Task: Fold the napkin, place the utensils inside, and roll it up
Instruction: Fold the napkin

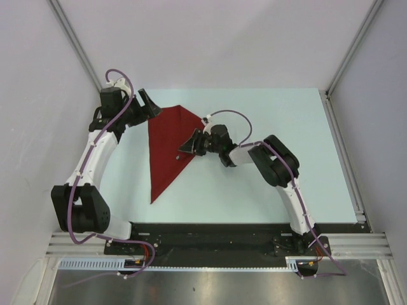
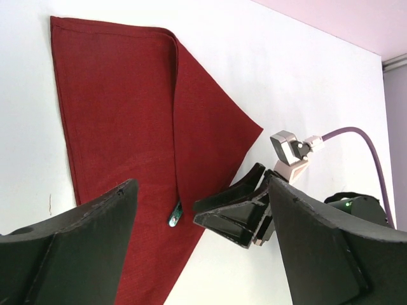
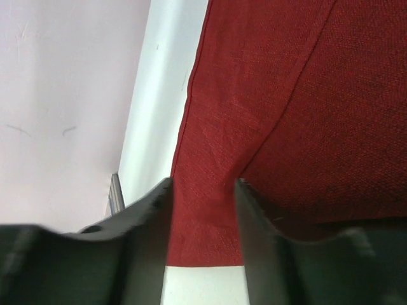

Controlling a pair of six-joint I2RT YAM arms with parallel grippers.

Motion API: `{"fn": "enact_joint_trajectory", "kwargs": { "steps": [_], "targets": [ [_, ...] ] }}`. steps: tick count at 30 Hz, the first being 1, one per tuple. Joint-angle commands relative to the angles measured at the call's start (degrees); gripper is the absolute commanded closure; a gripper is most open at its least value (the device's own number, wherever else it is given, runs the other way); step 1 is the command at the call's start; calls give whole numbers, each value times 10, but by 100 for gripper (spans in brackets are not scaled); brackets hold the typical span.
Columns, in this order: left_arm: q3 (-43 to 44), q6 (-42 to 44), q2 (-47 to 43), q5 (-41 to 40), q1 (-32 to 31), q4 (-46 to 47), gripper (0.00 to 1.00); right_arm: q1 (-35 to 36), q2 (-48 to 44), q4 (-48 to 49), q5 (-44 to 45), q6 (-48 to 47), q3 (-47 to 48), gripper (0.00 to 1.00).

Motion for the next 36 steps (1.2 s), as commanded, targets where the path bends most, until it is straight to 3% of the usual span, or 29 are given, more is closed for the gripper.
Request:
{"fn": "enact_joint_trajectory", "kwargs": {
  "steps": [1, 6, 11, 15, 19, 24, 36],
  "targets": [
    [11, -7, -21, 11, 4, 18, 12, 10, -53, -2, -16, -54, 3, 43],
    [13, -4, -23, 11, 22, 16, 12, 43, -117, -92, -13, -165, -4, 39],
    [22, 4, -29, 18, 68, 8, 11, 122, -173, -240, 91, -396, 0, 35],
    [19, -3, -30, 25, 120, 12, 11, 212, -176, -279, 174, -509, 7, 35],
    [17, -1, -27, 16, 148, 11, 11, 283, -156, -285, 255, -593, 12, 35],
    [15, -1, -21, 17, 151, 15, 11, 347, -137, -228, 388, -681, -17, 35],
    [12, -7, -17, 30, 149, 19, 11, 404, -86, -97, 504, -792, -63, 34]
  ]
}}
